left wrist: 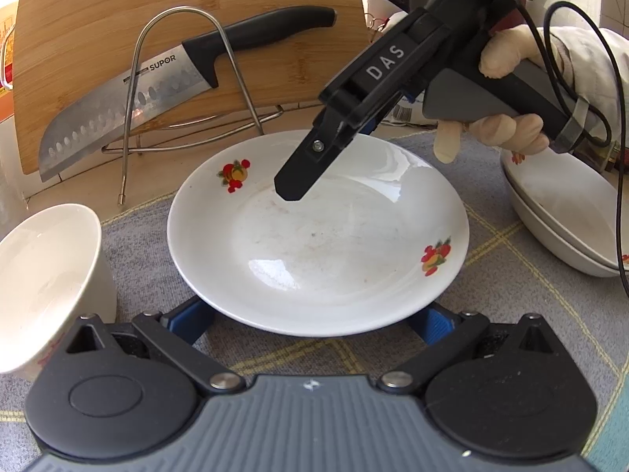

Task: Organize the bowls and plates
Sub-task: 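Lift the gripped plate with the right tool and carry it toward the stack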

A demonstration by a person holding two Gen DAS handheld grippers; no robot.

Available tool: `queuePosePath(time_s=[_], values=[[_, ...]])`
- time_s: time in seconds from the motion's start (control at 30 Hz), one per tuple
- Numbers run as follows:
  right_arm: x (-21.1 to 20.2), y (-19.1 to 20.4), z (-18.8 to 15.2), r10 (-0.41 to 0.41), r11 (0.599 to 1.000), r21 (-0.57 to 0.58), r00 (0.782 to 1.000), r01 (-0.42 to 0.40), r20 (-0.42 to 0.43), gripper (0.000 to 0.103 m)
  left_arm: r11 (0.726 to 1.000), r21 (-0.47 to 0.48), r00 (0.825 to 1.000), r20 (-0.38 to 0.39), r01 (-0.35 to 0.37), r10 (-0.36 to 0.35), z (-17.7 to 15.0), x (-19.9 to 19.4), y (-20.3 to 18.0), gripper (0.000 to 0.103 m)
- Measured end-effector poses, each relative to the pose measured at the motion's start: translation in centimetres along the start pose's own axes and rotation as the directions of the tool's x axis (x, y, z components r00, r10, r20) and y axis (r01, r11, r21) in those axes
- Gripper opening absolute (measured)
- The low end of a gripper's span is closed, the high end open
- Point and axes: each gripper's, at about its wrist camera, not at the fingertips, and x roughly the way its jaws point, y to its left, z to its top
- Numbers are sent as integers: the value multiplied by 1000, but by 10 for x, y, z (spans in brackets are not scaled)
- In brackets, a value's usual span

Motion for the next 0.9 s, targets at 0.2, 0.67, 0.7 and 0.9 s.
queuePosePath(time_s=[0.2,0.67,0.7,0.9], values=[[-1,-2,1,27,1000,16,1000,-27,1,103,1000,4,1000,4,6,-6,-1,0,1,103],[-1,0,1,24,1000,13,1000,-24,0,103,1000,22,1000,14,9,-10,-3,-1,0,103],[0,0,1,22,1000,11,1000,-22,-1,103,1000,28,1000,15,8,-9,-3,-1,0,103],[2,2,3,13,1000,6,1000,-13,-8,103,999,32,1000,9,9,-9,-1,0,0,103]])
